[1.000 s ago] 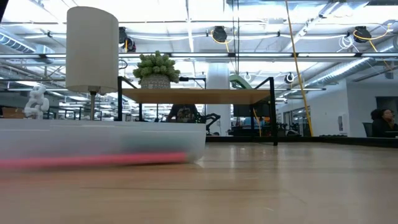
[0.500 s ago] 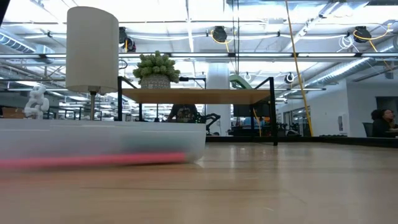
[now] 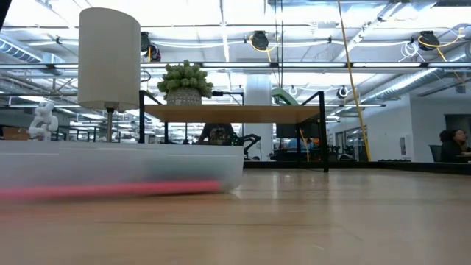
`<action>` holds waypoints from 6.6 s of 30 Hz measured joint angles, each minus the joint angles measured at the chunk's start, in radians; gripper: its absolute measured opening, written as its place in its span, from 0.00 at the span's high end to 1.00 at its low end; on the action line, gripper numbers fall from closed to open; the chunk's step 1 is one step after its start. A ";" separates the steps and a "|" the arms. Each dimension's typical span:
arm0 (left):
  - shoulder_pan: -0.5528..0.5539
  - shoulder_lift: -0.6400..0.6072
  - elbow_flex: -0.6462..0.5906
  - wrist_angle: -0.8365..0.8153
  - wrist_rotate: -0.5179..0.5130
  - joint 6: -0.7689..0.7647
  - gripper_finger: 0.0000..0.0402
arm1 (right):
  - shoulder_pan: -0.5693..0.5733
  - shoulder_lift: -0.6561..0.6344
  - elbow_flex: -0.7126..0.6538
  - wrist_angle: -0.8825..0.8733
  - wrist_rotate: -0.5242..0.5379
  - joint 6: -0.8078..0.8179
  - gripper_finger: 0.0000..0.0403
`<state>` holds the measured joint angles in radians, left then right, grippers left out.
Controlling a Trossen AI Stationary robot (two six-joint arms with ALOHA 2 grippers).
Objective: Pack school essentials
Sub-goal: Put the yellow box into the transparent box
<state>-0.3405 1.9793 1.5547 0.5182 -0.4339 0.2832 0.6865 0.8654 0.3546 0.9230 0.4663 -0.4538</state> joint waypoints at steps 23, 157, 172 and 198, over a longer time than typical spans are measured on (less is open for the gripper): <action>0.000 0.000 0.000 -0.006 0.000 0.022 0.66 | 0.000 0.000 0.000 -0.002 0.000 -0.003 0.76; -0.285 -0.135 0.000 -1.637 -0.141 -1.034 0.66 | 0.227 -0.003 -0.045 -0.434 0.526 0.102 0.04; -0.194 -0.135 -0.067 -1.676 -0.049 -1.133 0.66 | 0.227 -0.003 -0.045 -0.437 0.525 0.101 0.04; -0.168 -0.134 -0.098 -1.636 -0.022 -1.121 0.51 | 0.227 -0.003 -0.045 -0.444 0.526 0.098 0.04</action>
<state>-0.5087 1.8454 1.4563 -1.1178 -0.4556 -0.8377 0.9131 0.8623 0.3092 0.4786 0.9920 -0.3557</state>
